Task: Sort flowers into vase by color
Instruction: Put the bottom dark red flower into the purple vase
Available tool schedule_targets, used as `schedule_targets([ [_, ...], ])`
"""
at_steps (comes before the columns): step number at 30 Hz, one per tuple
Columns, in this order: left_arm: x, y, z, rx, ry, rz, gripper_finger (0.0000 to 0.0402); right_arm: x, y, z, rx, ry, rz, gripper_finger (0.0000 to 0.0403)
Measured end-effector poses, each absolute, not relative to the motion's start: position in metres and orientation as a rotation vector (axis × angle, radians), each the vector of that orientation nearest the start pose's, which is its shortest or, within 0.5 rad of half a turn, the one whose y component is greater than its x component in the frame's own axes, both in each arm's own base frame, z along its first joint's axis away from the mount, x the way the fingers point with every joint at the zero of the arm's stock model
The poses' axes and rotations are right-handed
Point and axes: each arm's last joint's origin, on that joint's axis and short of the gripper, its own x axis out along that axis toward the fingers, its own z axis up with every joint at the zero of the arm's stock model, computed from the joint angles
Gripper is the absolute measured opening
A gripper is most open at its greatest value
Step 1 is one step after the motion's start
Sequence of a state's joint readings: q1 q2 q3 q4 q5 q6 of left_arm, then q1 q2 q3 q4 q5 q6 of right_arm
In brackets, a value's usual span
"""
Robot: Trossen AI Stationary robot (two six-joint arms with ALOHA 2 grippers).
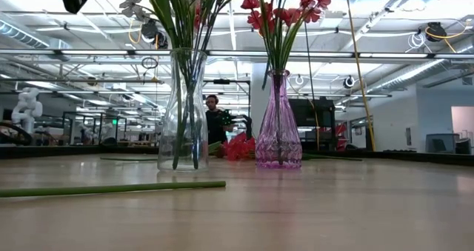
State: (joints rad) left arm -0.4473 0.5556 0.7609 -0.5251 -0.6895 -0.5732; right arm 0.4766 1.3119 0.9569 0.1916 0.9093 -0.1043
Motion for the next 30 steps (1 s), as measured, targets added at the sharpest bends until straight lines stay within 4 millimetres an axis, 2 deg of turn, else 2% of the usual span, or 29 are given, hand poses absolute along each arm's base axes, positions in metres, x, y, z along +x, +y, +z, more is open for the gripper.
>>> schedule_targets([
  [6, 0.106, -0.031, 0.323, -0.416, 0.190, 0.310, 0.0160, 0.250, 0.110, 0.337, -0.201, 0.082, -0.410, 0.0000],
  [9, 0.106, -0.031, 0.323, -0.417, 0.190, 0.307, 0.0160, 0.245, 0.108, 0.341, -0.199, 0.076, -0.412, 0.0000],
  [16, 0.106, -0.031, 0.323, -0.418, 0.190, 0.307, 0.0160, 0.244, 0.107, 0.334, -0.216, 0.136, -0.432, 0.0000],
  [30, 0.106, -0.031, 0.323, -0.418, 0.191, 0.307, 0.0160, 0.244, 0.106, 0.332, -0.242, 0.149, -0.430, 0.0000],
])
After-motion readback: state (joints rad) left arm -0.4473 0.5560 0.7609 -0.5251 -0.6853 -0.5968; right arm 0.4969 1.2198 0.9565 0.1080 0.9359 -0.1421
